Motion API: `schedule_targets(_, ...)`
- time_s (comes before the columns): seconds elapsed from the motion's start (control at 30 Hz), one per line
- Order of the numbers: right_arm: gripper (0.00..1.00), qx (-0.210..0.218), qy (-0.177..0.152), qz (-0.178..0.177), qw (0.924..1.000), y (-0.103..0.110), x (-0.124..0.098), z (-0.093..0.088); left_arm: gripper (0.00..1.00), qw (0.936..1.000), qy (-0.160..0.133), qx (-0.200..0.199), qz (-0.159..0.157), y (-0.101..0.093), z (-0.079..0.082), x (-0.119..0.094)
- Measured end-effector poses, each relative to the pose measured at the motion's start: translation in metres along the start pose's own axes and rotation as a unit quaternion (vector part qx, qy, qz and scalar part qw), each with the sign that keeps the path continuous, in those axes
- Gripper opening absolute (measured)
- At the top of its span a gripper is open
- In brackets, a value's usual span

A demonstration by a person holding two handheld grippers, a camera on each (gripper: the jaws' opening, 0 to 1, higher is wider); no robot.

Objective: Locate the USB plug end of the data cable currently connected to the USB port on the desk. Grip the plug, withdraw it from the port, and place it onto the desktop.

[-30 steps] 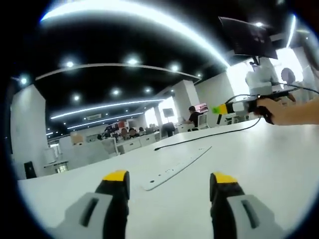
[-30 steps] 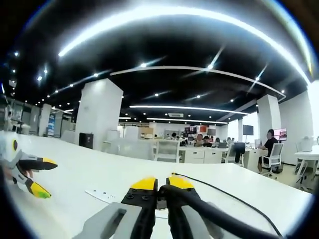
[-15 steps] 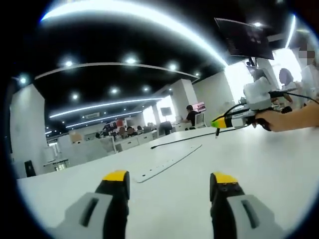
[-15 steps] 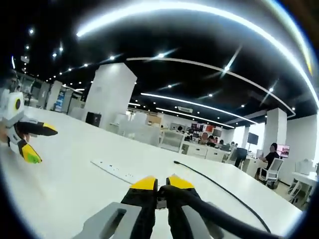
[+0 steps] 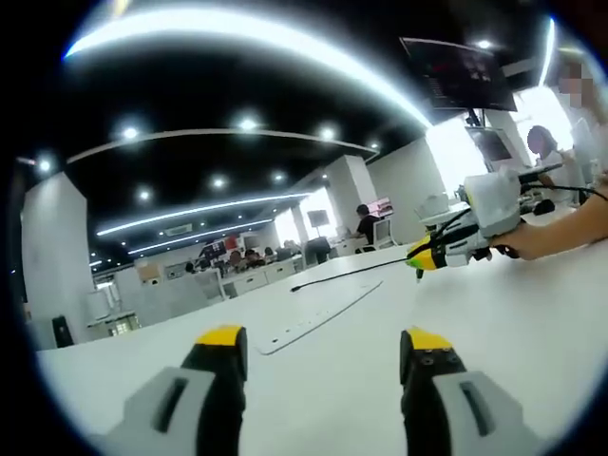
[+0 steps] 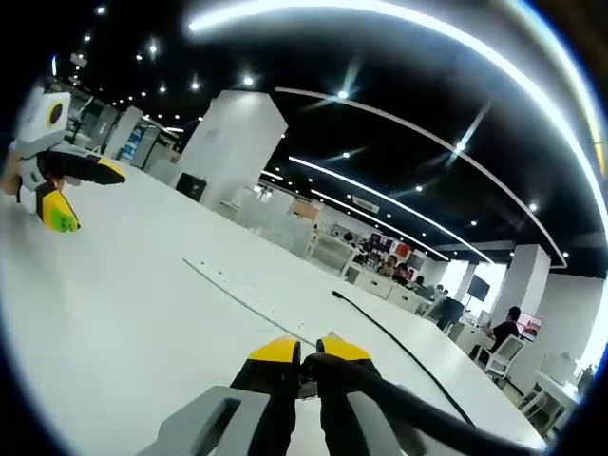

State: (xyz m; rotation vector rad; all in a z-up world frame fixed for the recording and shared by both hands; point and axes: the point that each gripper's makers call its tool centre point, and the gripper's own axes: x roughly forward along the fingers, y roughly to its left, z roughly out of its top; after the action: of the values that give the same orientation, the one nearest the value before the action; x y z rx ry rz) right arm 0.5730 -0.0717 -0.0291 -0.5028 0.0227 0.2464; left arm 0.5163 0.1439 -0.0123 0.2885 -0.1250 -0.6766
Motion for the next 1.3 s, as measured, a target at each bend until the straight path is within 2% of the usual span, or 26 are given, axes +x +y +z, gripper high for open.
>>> schedule_targets(0.17, 0.09, -0.009, 0.015, 0.003, 0.9998, 0.004, 0.002, -0.010, 0.65, 1.0000, 0.007, 0.003, -0.005, -0.004, -0.004, 0.002)
schedule_targets(0.27, 0.09, -0.048, 0.017, 0.011, 0.9987, 0.005, 0.003, -0.009, 0.65, 1.0000, 0.004, 0.006, -0.005, -0.004, -0.002, 0.002)
schedule_targets(0.37, 0.09, -0.068, 0.020, 0.016, 0.9974, 0.007, 0.003, -0.009, 0.65, 1.0000, 0.002, 0.007, -0.005, -0.004, 0.000, 0.002)
schedule_targets(0.47, 0.09, -0.118, 0.029, 0.022, 0.9923, 0.011, 0.004, -0.010, 0.65, 1.0000, 0.003, 0.005, -0.005, -0.005, -0.001, 0.003)
schedule_targets(0.53, 0.09, -0.136, 0.037, 0.020, 0.9898, 0.012, 0.003, -0.012, 0.65, 1.0000, 0.004, 0.004, -0.006, -0.005, -0.001, 0.003)
schedule_targets(0.77, 0.11, -0.139, 0.030, 0.026, 0.9895, 0.013, 0.002, -0.008, 0.65, 1.0000, 0.001, 0.003, -0.002, -0.004, 0.002, 0.002)
schedule_targets(0.87, 0.22, -0.149, 0.026, 0.042, 0.9876, 0.015, -0.002, -0.007, 0.65, 1.0000, 0.001, 0.002, -0.003, -0.004, 0.002, 0.003)
schedule_targets(0.9, 0.25, -0.169, 0.037, 0.058, 0.9832, 0.018, -0.004, -0.010, 0.65, 1.0000, 0.002, 0.001, -0.004, -0.005, 0.001, 0.003)
schedule_targets(0.97, 0.26, -0.187, 0.053, 0.067, 0.9786, 0.018, -0.007, -0.015, 0.65, 1.0000, 0.005, 0.003, -0.006, -0.007, -0.001, 0.003)
schedule_targets(1.03, 0.26, -0.194, 0.055, 0.075, 0.9766, 0.019, -0.011, -0.014, 0.65, 0.9999, 0.007, 0.009, -0.008, -0.010, -0.001, 0.003)
schedule_targets(1.1, 0.32, -0.190, 0.061, 0.088, 0.9760, 0.020, -0.017, -0.014, 0.65, 0.9999, 0.006, 0.009, -0.010, -0.011, 0.000, 0.004)
schedule_targets(1.2, 0.48, -0.175, 0.082, 0.113, 0.9746, 0.022, -0.021, -0.019, 0.65, 0.9999, 0.006, 0.005, -0.011, -0.014, -0.001, 0.002)
schedule_targets(1.23, 0.50, -0.168, 0.097, 0.122, 0.9734, 0.022, -0.024, -0.022, 0.65, 0.9999, 0.008, 0.002, -0.013, -0.015, -0.003, 0.003)
schedule_targets(1.3, 0.48, -0.158, 0.106, 0.132, 0.9729, 0.023, -0.028, -0.022, 0.65, 0.9998, 0.012, 0.004, -0.014, -0.017, -0.006, 0.003)
